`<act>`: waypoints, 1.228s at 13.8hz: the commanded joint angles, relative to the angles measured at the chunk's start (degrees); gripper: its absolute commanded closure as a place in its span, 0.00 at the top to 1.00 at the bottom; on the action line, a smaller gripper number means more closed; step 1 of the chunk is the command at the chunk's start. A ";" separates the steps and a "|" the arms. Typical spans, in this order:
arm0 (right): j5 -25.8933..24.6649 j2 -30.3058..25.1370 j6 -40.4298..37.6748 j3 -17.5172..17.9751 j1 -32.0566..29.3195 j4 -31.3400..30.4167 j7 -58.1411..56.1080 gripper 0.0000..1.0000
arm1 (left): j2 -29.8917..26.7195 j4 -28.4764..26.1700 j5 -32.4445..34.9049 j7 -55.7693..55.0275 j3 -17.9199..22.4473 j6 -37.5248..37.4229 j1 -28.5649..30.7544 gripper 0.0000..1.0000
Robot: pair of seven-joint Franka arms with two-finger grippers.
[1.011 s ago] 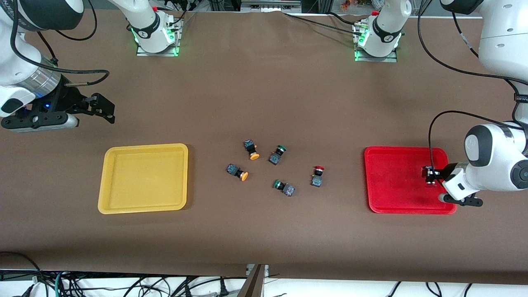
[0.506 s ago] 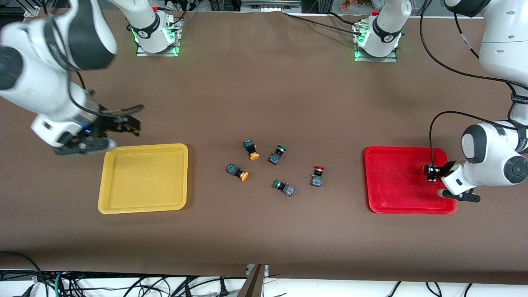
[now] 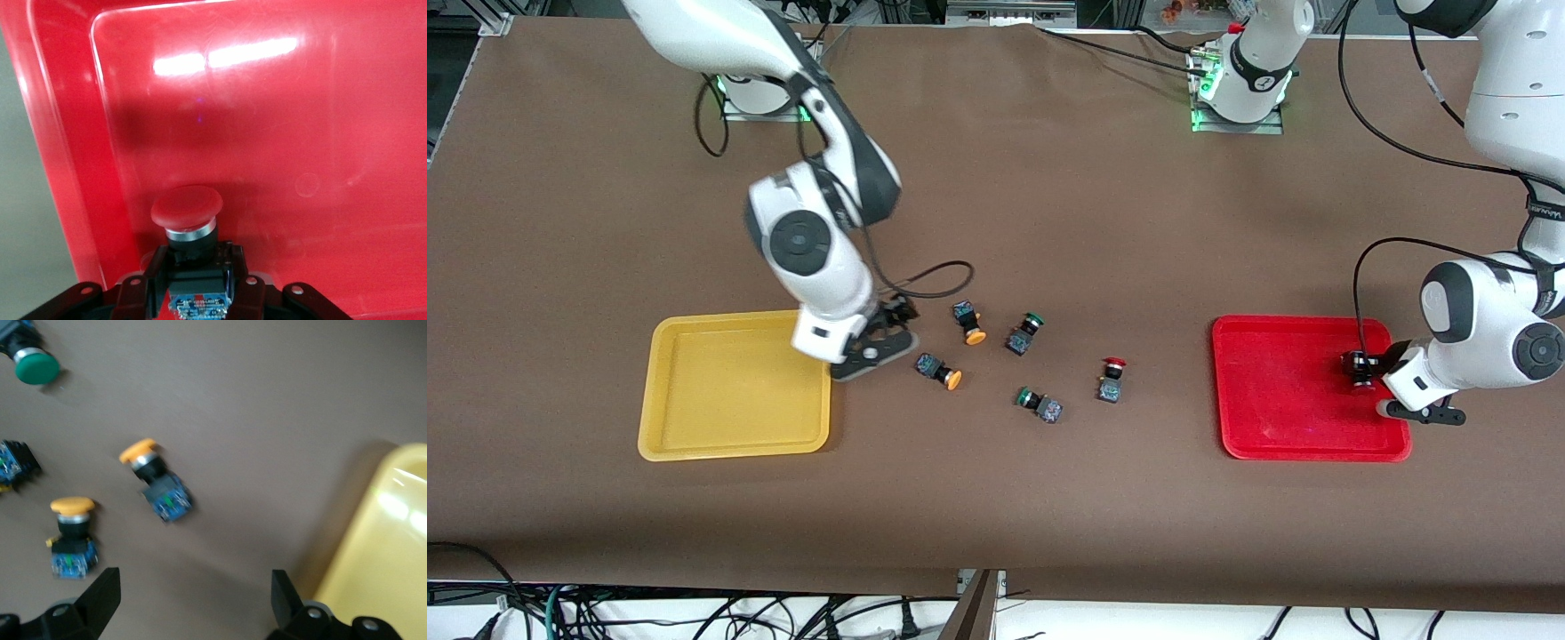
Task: Place red and yellow buttons in trays
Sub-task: 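Reach the right gripper to a yellow button while the left gripper lifts, then grasp the yellow button with the right gripper while the left gripper returns, then carry the yellow button to the yellow tray while the left gripper grasps red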
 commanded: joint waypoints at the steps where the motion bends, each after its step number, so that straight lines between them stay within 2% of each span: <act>1: -0.44 6.16 3.86 -0.10 1.57 5.59 -0.89 1.00 | -1.87 -1.50 1.16 -0.13 -0.77 0.19 0.21 1.00; 4: -0.44 9.86 9.49 -0.01 1.92 5.50 -0.89 1.00 | -3.72 0.16 0.82 -0.32 -1.30 -2.52 -1.28 1.00; 6: -0.70 10.74 10.21 -0.01 2.45 5.24 -0.89 1.00 | -3.72 4.37 0.29 -0.67 -3.57 -6.04 -3.73 1.00; 10: -0.35 12.06 10.30 -0.01 2.54 4.80 -0.45 0.99 | -3.46 6.23 -0.15 -10.14 -4.47 -6.05 -11.99 1.00; 12: -0.09 12.07 10.21 0.08 2.37 3.92 0.43 0.98 | -3.02 8.51 -0.50 -11.39 -4.55 -5.96 -15.68 1.00; 14: 0.09 12.07 10.21 0.08 2.28 3.05 0.51 0.93 | -2.40 10.54 -1.91 -16.19 -4.38 -5.97 -21.38 1.00; 15: 0.61 12.07 10.30 0.08 2.45 2.52 0.60 0.89 | -2.05 11.07 -1.74 -19.45 -4.38 -5.70 -24.11 1.00; 16: 0.88 11.98 10.21 0.08 2.28 2.52 0.52 0.79 | -0.66 12.81 -1.82 -20.61 -4.38 -5.00 -26.23 1.00; 17: 1.23 11.89 10.21 0.08 2.02 2.52 0.25 0.60 | 1.10 15.27 -2.00 -20.88 -4.38 -4.04 -27.99 1.00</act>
